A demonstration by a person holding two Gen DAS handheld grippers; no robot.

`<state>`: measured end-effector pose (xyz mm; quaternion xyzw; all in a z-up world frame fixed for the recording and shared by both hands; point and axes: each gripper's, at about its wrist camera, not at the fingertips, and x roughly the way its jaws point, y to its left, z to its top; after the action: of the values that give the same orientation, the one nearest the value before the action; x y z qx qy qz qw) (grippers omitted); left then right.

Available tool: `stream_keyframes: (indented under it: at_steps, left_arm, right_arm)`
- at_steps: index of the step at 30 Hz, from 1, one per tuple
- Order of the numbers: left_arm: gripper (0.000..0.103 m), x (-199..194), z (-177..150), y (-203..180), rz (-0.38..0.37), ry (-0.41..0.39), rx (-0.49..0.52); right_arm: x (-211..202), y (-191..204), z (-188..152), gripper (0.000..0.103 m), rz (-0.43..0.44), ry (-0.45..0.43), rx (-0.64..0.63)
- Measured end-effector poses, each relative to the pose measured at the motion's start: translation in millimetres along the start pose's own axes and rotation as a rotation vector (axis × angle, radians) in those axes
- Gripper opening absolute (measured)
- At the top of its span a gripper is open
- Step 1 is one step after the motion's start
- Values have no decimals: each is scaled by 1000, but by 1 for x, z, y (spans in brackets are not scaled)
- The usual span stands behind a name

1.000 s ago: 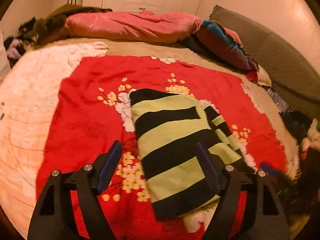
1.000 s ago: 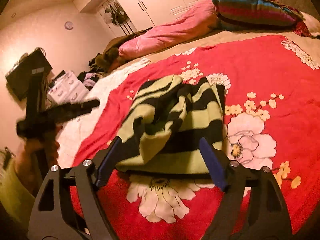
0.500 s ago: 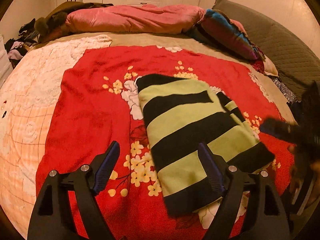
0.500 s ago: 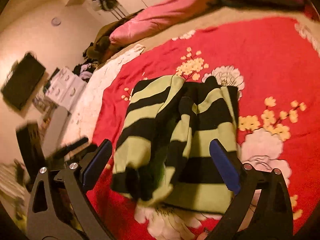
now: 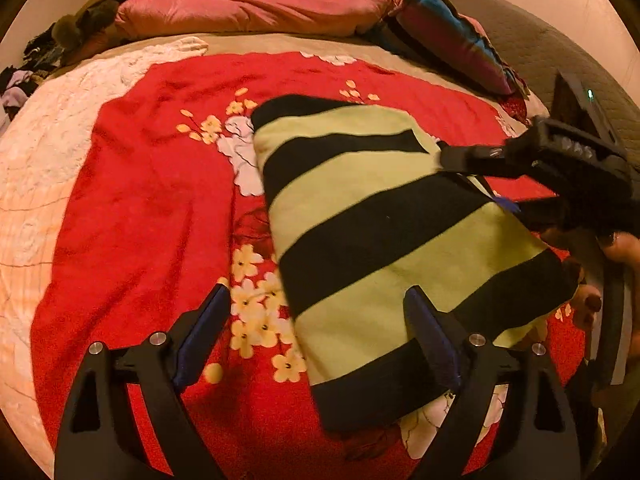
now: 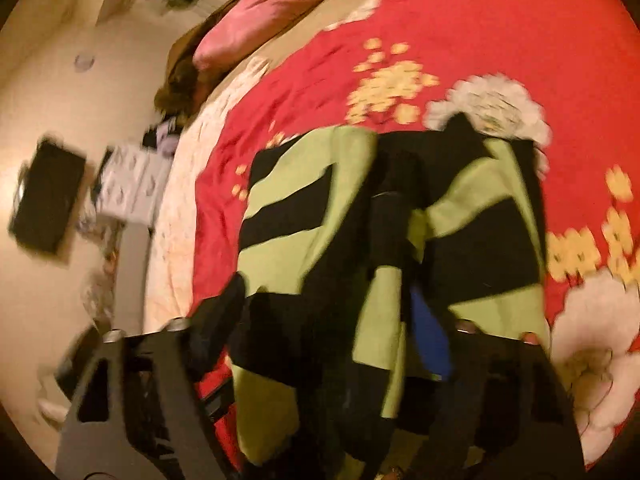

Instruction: Fold small clothes

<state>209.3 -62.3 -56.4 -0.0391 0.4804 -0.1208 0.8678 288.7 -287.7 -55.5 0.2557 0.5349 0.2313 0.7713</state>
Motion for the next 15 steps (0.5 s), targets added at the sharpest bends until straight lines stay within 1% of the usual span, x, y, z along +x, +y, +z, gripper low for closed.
stream_keyframes:
  at_steps: [2,3,4,5,7,9,10,12,13,15]
  left_arm:
    - [88,2,-1,-1,-4,7,-3]
    - [88,2,-1,-3,-8,8,0]
    - [88,0,-1,-4,-12,6,3]
    - [88,-4,0,-5,-19,-2,4]
    - [88,-11,1,-8,-39,-20,5]
    - [88,-17,4,-10,-45,-29,7]
    - [88,-19,5,-11,-50,-34,6]
    - [88,-20,6,-13,-64,-36,1]
    - [89,-18,6,-14,-61,-32,1]
    - [89,-13,5,-17,-53,-17,3]
  right_arm:
    - [6,18,-5,22,-76,17,-138]
    - [6,23,-7,16,-95,12,-182]
    - [0,28,-11,13,-92,-3,-218]
    - [-7,29,-12,11,-66,-17,-227]
    - [-29,28,-14,10,-29,-67,-226]
    - [-47,25,-15,10,-40,-105,-240]
    - [-60,19,-15,10,-61,-134,-247]
    - [-67,10,-12,10,-106,-150,-251]
    - [-66,3,-11,11,-150,-143,-249]
    - [-53,-11,-14,17,-201,-112,-242]
